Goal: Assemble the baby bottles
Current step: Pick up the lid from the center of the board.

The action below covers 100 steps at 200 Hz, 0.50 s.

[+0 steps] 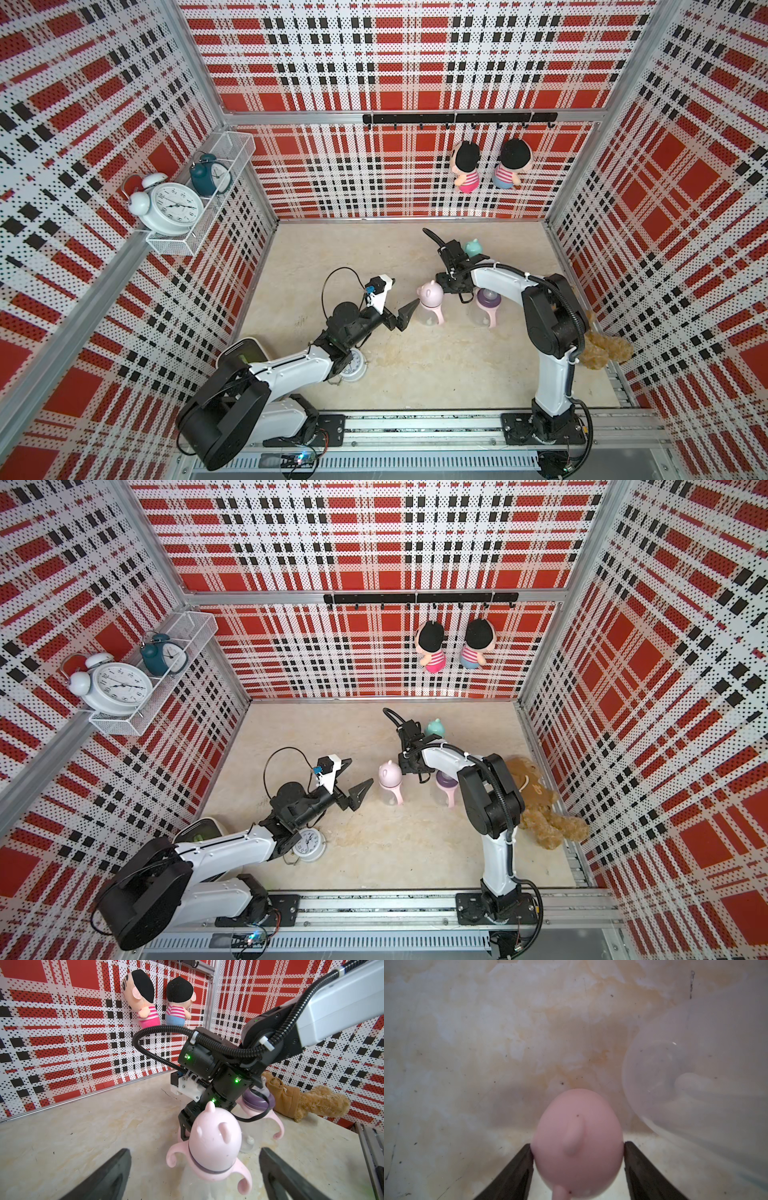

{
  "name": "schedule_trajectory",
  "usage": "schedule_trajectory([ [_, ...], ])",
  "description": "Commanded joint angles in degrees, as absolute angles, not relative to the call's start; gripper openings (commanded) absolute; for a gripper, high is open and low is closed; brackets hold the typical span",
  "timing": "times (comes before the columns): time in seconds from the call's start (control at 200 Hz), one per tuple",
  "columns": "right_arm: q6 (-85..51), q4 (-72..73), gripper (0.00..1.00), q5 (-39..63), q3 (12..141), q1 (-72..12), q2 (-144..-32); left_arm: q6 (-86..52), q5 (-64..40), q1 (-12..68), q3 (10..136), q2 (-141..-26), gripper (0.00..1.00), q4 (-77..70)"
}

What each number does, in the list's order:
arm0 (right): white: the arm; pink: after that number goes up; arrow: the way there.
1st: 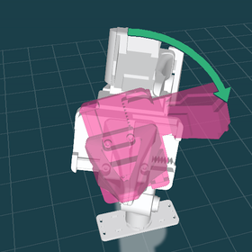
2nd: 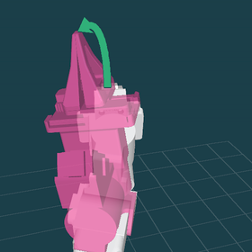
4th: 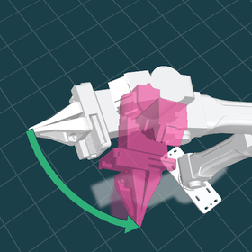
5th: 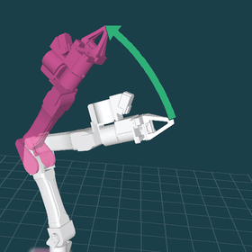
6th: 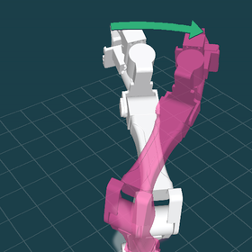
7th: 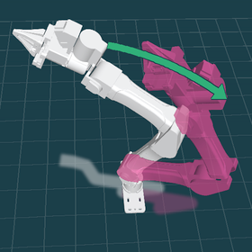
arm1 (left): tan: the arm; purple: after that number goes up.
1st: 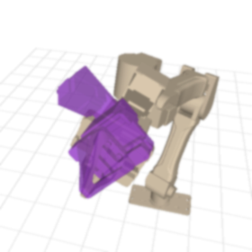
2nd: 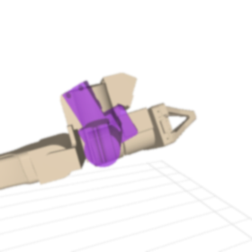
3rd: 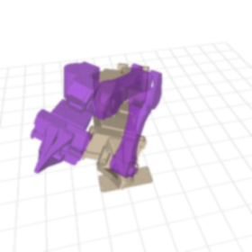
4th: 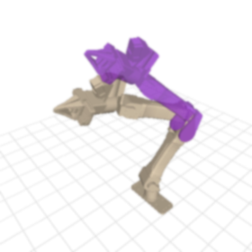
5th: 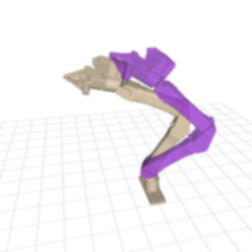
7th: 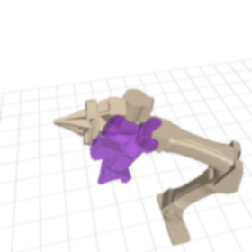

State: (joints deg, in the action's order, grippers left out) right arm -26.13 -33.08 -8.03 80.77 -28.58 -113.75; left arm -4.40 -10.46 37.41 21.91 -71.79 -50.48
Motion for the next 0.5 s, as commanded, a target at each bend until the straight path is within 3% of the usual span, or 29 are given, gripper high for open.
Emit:
schedule_trajectory([
  [0.0, -26.8, -32.4, 0.7, -8.8, 82.3, -28.3, -115.4, -3.5, -10.7, 37.7, 23.1, -71.8, 0.98, -50.2],
  [0.496, -26.2, -32.9, 0.75, -8.9, 85.3, -28.3, -118.9, -3.2, -10.8, 37.7, 23.4, -71.4, 0.98, -49.6],
])
